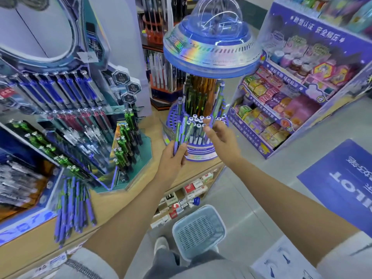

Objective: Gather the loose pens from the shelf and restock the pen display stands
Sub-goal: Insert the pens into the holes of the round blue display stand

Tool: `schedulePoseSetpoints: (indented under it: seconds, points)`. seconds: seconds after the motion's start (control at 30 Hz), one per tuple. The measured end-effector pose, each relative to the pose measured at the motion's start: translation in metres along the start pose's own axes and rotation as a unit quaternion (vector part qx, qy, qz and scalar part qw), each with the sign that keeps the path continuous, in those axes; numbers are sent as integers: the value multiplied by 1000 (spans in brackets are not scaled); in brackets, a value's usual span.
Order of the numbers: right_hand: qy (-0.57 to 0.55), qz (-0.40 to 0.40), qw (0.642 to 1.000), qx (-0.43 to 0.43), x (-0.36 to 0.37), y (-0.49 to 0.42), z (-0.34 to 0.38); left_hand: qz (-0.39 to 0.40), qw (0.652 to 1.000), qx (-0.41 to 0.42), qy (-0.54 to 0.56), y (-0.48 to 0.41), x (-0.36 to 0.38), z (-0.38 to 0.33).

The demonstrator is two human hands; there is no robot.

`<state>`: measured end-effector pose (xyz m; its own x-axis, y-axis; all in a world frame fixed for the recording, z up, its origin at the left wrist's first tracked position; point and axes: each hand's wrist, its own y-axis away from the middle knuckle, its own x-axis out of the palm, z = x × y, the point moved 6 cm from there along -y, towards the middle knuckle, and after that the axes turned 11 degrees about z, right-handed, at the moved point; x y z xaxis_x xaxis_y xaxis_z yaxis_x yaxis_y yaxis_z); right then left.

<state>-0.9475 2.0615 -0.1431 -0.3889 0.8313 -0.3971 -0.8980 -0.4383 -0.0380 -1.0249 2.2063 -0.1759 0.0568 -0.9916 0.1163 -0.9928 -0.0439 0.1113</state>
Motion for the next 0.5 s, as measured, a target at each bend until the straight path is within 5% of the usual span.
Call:
schedulePoseSetpoints:
  seconds: [0.27, 0.5]
  points:
    - [18, 0, 999, 51, -12, 0, -8, 7, 1000, 13, -9, -2, -8, -9]
    - [53, -79, 995, 33, -29, 4, 6, 23, 999, 15, -33, -5, -7, -13]
